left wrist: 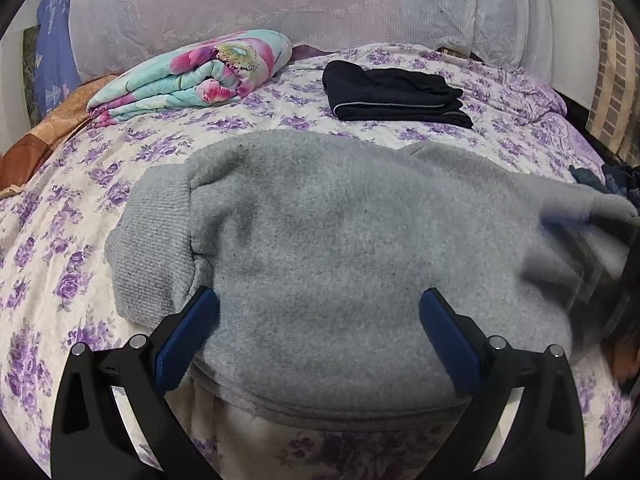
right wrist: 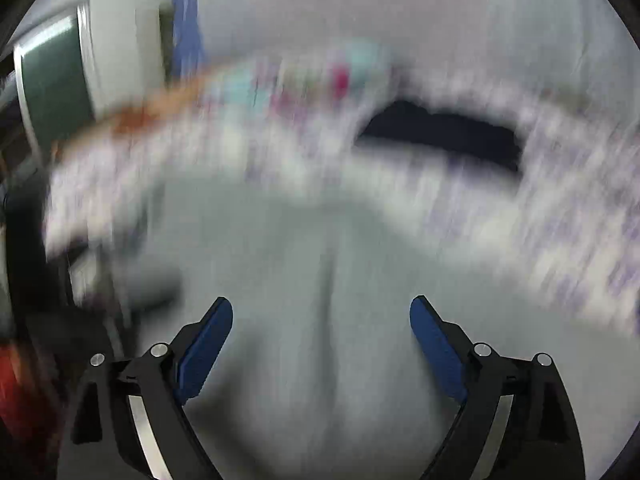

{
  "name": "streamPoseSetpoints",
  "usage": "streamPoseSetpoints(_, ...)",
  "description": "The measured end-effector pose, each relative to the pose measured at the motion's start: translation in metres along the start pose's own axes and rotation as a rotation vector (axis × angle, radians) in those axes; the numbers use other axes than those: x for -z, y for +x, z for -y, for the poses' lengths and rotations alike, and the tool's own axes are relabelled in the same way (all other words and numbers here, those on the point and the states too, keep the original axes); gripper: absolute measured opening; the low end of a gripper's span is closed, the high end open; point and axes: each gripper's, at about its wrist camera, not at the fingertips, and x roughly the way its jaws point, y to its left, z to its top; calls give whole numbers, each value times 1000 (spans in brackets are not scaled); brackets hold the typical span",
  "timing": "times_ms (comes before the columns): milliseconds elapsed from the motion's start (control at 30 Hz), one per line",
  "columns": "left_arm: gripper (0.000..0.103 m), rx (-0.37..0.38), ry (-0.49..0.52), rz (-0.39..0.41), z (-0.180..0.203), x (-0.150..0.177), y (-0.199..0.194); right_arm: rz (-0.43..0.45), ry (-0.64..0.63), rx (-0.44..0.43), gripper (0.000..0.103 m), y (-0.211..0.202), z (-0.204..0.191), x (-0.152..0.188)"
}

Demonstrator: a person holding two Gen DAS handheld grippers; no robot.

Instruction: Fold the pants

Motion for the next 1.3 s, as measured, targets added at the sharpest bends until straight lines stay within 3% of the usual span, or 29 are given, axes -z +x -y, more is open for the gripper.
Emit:
streamPoseSetpoints(67, 99, -31, 31, -13, 5, 0, 2, 56, 48, 22, 91, -29, 6, 3)
streamPoseSetpoints(133, 99, -52, 56, -19, 9, 0, 2, 179, 109, -46, 91, -83, 23, 16)
streamPoseSetpoints(167, 99, -52, 61, -15, 9, 1, 1, 211, 142, -35, 91, -102, 33, 25)
streamPoseSetpoints(233, 99, -46, 59, -15, 9, 1, 1, 251, 252, 46, 91, -142, 66, 52)
streamPoseSetpoints(300, 99, -45, 59, -15, 9, 1, 1, 268, 431, 120, 91, -176, 109, 95)
streamPoseSetpoints(333, 99, -45, 59, -15, 8, 1, 2, 259, 580, 172, 91, -193, 139, 127)
streamPoseSetpoints(433, 99, -41, 56, -14, 8, 1, 1, 244, 831, 198, 91, -203, 190, 172)
streamPoseSetpoints(467, 99, -40, 55, -14, 8, 1, 1, 263, 901, 165, 91, -202, 208, 182)
streamPoseSetpoints(533, 99, -42, 56, -13, 8, 1, 1, 282, 924, 138, 91, -189, 228, 181)
streamPoseSetpoints(667, 99, -41, 56, -14, 8, 1, 1, 324, 961, 165, 90, -171, 248, 167)
streamPoseSetpoints(700, 99, -41, 55, -14, 8, 1, 1, 351, 967, 176, 68, -171, 250, 167)
streamPoseSetpoints(733, 99, -40, 55, -14, 8, 1, 1, 361, 984, 189, 20, -176, 254, 171)
streamPoseSetpoints(800, 99, -35, 50, -12, 7, 0, 0, 420, 881, 302, 20, -194, 226, 154)
streamPoseSetpoints(833, 99, -35, 48, -12, 7, 0, 0, 432, 697, 434, 20, -199, 194, 129)
streamPoseSetpoints(900, 99, -35, 47, -13, 7, -1, 0, 433, 433, 561, 20, -195, 142, 88)
streamPoseSetpoints(1033, 99, -43, 42, -12, 9, 1, -4, 420, 35, 573, 20, -159, 41, 36)
streamPoseSetpoints(1133, 99, -53, 32, -9, 9, 2, -8, 304, -155, 512, 20, -103, -7, 25)
streamPoseSetpoints(1167, 99, -53, 29, -6, 9, 3, -9, 199, -244, 499, 21, -72, -25, 27)
streamPoseSetpoints(1233, 99, -52, 17, 4, 7, 5, -15, 68, -402, 587, 25, -31, -46, 37)
streamPoseSetpoints(1267, 99, -45, 5, 9, 4, 7, -20, 90, -478, 652, 26, -30, -56, 44)
streamPoseSetpoints(1300, 99, -32, -10, 7, 0, 9, -24, 87, -481, 642, 39, -35, -58, 43)
